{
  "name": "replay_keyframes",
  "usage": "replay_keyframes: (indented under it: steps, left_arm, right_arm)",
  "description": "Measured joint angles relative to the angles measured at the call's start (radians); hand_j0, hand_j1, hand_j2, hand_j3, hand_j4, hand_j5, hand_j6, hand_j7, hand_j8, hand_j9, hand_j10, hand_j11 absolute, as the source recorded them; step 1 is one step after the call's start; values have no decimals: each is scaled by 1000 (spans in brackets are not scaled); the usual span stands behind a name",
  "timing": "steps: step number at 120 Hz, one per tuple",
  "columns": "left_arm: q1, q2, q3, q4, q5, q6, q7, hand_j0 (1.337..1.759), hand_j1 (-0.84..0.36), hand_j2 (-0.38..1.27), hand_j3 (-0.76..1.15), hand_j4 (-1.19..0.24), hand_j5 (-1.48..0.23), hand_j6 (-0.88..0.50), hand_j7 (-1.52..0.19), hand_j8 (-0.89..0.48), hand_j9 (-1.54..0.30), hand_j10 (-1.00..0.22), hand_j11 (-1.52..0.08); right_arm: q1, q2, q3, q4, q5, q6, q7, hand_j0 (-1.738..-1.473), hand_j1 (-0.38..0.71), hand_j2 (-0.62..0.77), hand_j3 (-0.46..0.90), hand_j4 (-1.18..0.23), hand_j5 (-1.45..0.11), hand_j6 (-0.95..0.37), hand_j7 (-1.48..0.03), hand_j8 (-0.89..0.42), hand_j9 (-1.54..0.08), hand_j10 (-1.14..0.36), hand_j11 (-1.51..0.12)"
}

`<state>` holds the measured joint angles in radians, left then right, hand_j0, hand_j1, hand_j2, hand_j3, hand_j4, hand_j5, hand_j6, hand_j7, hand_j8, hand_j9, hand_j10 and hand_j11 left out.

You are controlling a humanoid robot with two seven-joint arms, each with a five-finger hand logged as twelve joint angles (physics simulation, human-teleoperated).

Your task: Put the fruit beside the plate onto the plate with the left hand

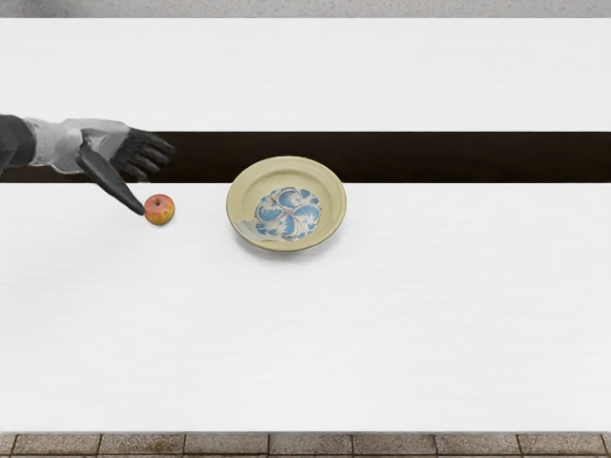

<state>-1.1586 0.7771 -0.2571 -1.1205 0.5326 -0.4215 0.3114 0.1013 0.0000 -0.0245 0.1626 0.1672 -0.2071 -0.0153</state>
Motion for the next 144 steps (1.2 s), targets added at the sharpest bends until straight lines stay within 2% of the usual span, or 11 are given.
replay_keyframes:
  steps: [16, 24, 42, 54, 86, 106, 128, 144]
  left_arm:
    - [27, -31, 1, -58, 176, 232, 62, 1658, 53, 51, 0, -251, -323, -251, -323, -251, -323, -250, -323]
    - [24, -64, 12, -69, 236, 310, 104, 1658, 53, 52, 0, -251, -323, -251, -323, -251, -323, -250, -323]
    - [20, -114, 41, -77, 309, 410, 229, 1658, 52, 52, 0, -252, -324, -253, -324, -253, -324, -252, -324]
    - [16, -154, 70, -77, 324, 461, 273, 1658, 52, 53, 0, -253, -325, -254, -325, -254, -325, -253, -324]
    - [16, -238, 105, -69, 331, 496, 297, 1658, 47, 53, 0, -257, -330, -258, -330, -258, -330, -257, -330]
    - [16, -277, 116, -31, 331, 525, 299, 1658, 45, 54, 0, -259, -333, -260, -332, -259, -332, -258, -332]
    - [16, -356, 145, 46, 330, 560, 299, 1658, 44, 54, 0, -259, -333, -260, -333, -259, -333, -258, -333]
    - [17, -360, 166, 70, 330, 574, 299, 1658, 46, 53, 0, -257, -331, -258, -330, -258, -330, -257, -330]
  right_arm:
    - [0, 0, 0, 0, 0, 0, -1, -1658, -305, -7, 0, -37, -47, -37, -47, -37, -47, -37, -47]
    - [1, 0, 0, 0, 0, 0, -1, -1658, -305, -7, 0, -37, -47, -37, -47, -37, -47, -37, -47]
    - [1, 0, 1, 0, 0, 0, -3, -1658, -305, -7, 0, -37, -47, -37, -47, -37, -47, -37, -47]
    - [1, 0, 1, 0, 0, 0, -4, -1658, -305, -7, 0, -37, -47, -37, -47, -37, -47, -37, -47]
    - [2, 0, 2, 1, 0, 0, -5, -1658, -305, -7, 0, -37, -47, -37, -47, -37, -47, -37, -47]
    - [7, 0, 2, 1, 0, 0, -5, -1658, -305, -7, 0, -37, -47, -37, -47, -37, -47, -37, -47]
    - [10, 0, 2, 1, 0, 0, -5, -1658, -305, -7, 0, -37, -47, -37, -47, -37, -47, -37, -47]
    - [10, 0, 2, 1, 0, 0, -5, -1658, -305, -7, 0, -37, -47, -37, -47, -37, -47, -37, -47]
